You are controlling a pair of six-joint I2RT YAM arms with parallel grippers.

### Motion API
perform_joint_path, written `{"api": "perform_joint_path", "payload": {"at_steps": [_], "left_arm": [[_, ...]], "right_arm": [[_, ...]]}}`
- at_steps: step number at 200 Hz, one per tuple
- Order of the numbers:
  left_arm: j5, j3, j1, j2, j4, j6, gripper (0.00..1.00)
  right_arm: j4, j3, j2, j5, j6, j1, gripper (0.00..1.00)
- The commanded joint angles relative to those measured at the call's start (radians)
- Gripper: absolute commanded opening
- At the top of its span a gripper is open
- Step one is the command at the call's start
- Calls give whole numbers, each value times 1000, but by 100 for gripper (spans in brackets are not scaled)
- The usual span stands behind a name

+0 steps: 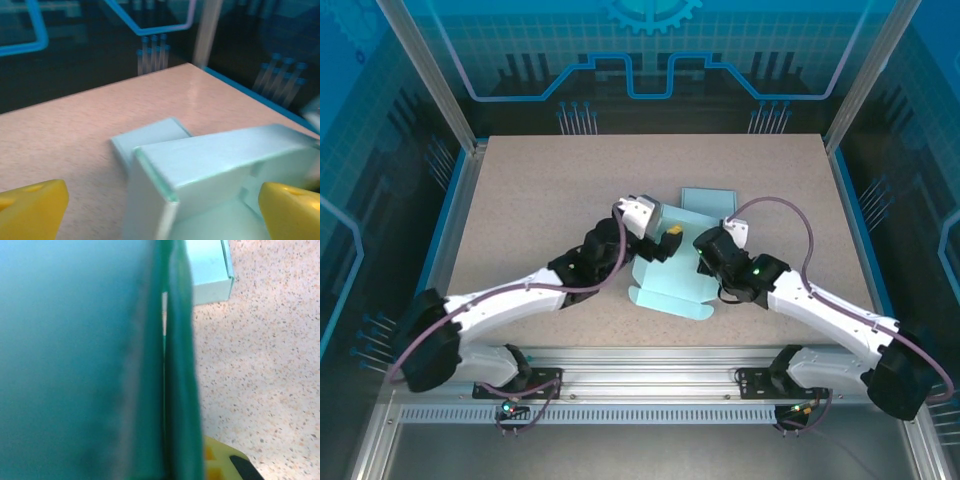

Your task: Fold the paper box

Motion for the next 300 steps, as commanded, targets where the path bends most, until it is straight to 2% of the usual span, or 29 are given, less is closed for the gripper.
{"api": "perform_joint_path", "payload": {"at_steps": [1,23,38,69,116,167,207,247,300], "left_arm": [[160,-32,1,-118,-201,-84,99],[67,-39,7,-203,-303,-80,99],[46,-49,34,-235,-345,-88,99],[86,-68,132,-238,-394,-141,99],[169,-93,228,-242,-401,-177,99],[207,-109,265,-258,-392,-176,99],[225,-120,275,-261,-384,-169,99],[221,-118,286,-261,-383,-162,99],[199,-118,299,-260,-386,-159,99]], "right_arm": [[-137,72,43,-100,-65,-38,0],[-188,132,96,-180,-145,-59,0],[-240,183,156,-253,-206,-83,0],[-357,299,331,-400,-340,-143,0],[-543,499,630,-424,-494,-175,0],[-619,674,896,-353,-536,-180,0],[-712,812,1081,-165,-515,-178,0],[-807,965,1280,-63,-521,-162,3],[-838,1057,1398,1,-527,-136,5]]}}
